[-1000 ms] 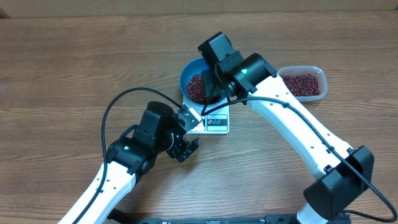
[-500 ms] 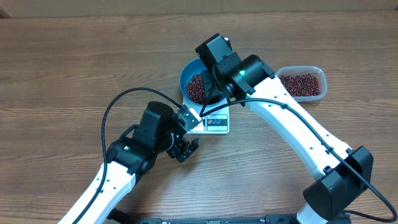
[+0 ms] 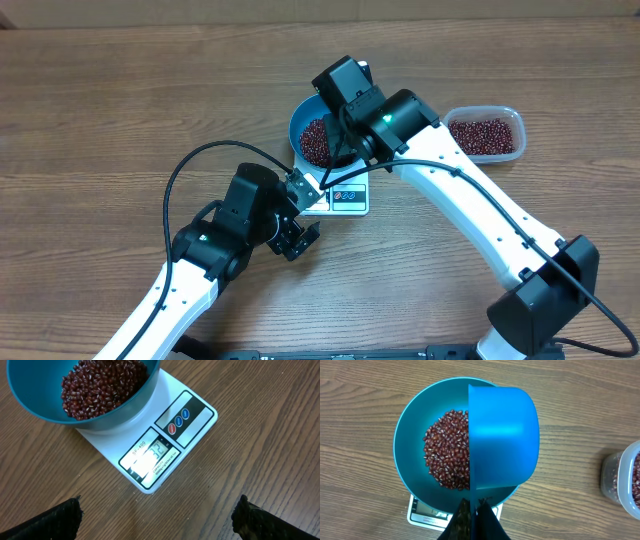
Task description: Scoop item into bowl and weigh 150g on scale
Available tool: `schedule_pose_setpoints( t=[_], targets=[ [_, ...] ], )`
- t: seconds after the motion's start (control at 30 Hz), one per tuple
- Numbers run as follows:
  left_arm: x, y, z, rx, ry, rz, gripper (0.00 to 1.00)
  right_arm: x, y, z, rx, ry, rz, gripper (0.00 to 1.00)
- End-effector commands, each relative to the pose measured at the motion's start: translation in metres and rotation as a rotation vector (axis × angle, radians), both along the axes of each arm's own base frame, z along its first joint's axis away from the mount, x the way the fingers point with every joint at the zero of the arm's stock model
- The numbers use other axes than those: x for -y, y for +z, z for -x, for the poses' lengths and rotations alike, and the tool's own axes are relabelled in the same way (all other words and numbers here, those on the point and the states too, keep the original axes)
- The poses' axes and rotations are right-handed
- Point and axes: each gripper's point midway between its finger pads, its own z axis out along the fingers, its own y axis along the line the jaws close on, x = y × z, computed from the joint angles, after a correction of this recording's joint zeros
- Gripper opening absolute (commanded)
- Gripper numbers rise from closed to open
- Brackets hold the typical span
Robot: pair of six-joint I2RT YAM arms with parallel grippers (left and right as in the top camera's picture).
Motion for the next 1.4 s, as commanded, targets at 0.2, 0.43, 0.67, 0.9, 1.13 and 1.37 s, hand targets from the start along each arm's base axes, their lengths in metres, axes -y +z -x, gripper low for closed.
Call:
schedule_pose_setpoints(
  t=[0.2, 0.43, 0.67, 0.9, 1.13, 1.37],
  targets=[
    [0.000, 0.001, 0.001, 0.007, -0.015, 0.006, 0.99, -0.005, 0.029, 0.001, 0.119, -0.010, 0.047, 0.04],
    [0.000, 0.001, 0.001, 0.007, -0.016, 0.006, 0.99, 0.005, 0.032, 0.000, 0.152, -0.036, 0.113, 0.04],
    [0.000, 0.001, 0.001, 0.007, -0.015, 0.006, 0.99, 0.006, 0.032, 0.000, 0.155, -0.039, 0.117, 0.04],
    [0.000, 0.001, 0.001, 0.007, -0.016, 0.006, 1.00, 0.005, 0.032, -0.001, 0.157, -0.040, 0.115, 0.04],
    [0.000, 0.001, 0.001, 0.007, -0.015, 0.006, 1.00, 0.002, 0.035, -0.004, 0.173, -0.066, 0.082, 0.04],
    [0.000, 0.001, 0.001, 0.007, -0.015, 0.006, 1.00, -0.010, 0.028, 0.005, 0.096, -0.138, -0.057, 0.04]
  ],
)
